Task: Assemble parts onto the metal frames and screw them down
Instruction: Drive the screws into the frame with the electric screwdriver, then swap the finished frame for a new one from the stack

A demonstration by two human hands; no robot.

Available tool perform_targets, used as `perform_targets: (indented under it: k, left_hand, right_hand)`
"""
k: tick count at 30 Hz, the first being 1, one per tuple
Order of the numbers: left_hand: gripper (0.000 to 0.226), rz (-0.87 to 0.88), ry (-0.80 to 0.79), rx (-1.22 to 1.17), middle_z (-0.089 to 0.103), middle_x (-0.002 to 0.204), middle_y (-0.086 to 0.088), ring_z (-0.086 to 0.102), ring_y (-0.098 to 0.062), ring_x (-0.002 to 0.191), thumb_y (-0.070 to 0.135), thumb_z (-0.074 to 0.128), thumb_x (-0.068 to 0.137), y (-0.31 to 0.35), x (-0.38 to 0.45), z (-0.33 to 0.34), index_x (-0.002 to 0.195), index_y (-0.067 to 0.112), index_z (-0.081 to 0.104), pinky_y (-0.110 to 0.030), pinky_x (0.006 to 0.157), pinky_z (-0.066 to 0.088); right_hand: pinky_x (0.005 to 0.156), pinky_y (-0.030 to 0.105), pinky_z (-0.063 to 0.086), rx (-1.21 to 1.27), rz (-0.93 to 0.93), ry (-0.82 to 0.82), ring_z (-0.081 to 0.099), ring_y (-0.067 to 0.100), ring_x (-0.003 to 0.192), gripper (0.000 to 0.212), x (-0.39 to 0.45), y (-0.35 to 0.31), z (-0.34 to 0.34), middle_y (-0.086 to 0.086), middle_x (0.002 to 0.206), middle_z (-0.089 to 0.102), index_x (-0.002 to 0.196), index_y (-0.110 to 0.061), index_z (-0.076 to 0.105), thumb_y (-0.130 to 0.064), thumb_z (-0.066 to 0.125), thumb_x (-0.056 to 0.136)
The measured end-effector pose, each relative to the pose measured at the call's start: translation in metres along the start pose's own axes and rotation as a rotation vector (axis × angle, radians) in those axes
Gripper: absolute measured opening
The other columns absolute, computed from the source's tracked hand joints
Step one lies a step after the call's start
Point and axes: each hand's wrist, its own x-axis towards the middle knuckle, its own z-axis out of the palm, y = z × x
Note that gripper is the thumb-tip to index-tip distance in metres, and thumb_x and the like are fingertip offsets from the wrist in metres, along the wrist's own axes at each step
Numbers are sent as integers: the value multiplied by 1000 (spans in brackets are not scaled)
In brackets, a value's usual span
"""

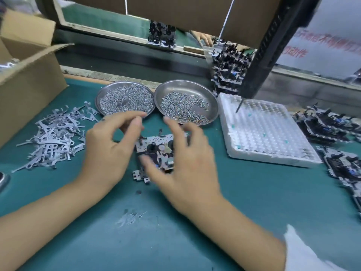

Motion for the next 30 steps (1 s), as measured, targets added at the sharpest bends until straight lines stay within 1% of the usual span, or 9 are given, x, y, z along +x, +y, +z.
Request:
perform_targets:
  k: [3,6,9,14,19,21,23,26,30]
  left_hand:
    - [18,-8,40,3,65,85,12,56,3,79,29,47,91,-2,1,-1,100,32,63,-26,79,45]
    - [17,39,32,35,64,86,13,56,10,82,28,48,91,-4,0,0,98,33,61,-16,85,41]
    - [17,77,29,49,65,80,14,54,9,85,35,47,91,-7,-2,-1,99,35,62,-31,93,41]
    - [18,101,43,27,63,89,28,54,6,86,43,44,92,-16,-4,-2,96,46,61,-49,96,42]
    - [19,155,14,23,63,90,28,52,7,96,45,44,93,-26,-6,4,95,43,62,-38,99,39]
    - [18,172,-7,30,63,91,26,53,1,97,49,42,93,-29,-6,5,94,48,60,-35,98,38]
    - [21,170,-21,34,64,91,20,54,-5,98,55,40,93,-32,-6,5,99,50,60,-31,97,36]
    - [25,171,-28,37,64,90,17,56,-10,97,59,39,92,-34,-4,5,101,50,61,-33,99,37]
    - [22,171,-31,58,65,87,18,56,-12,98,59,39,92,-37,-2,6,100,53,59,-31,98,37]
  right_hand:
    - [104,52,28,-132,84,-263,21,33,136,94,7,-18,16,15,151,17,150,-32,10,-68,53,74]
    - [105,57,23,-183,108,-349,8,33,139,100,16,-15,22,10,153,6,148,-35,-3,-63,59,75]
    - [102,57,26,-166,152,-398,9,33,139,97,18,-12,18,10,150,9,147,-32,0,-58,61,76]
    - [103,50,31,-59,78,-394,31,24,129,87,-7,0,-21,0,145,17,143,-36,20,-48,68,71]
    - [96,27,42,69,115,-261,46,-3,109,76,-44,28,-85,-27,133,28,131,-45,36,-52,69,63]
    - [91,17,41,25,181,-155,48,-5,105,74,-49,50,-111,-32,128,32,128,-46,41,-60,61,58]
    - [91,20,42,-56,261,-43,50,-2,104,72,-46,82,-138,-25,129,37,127,-42,48,-58,64,58]
    - [94,33,42,-256,393,107,51,16,113,67,-36,144,-176,-4,132,46,127,-27,55,-38,76,65]
    - [95,45,43,-405,600,159,50,22,115,61,-31,214,-201,1,132,47,125,-27,56,-37,77,69]
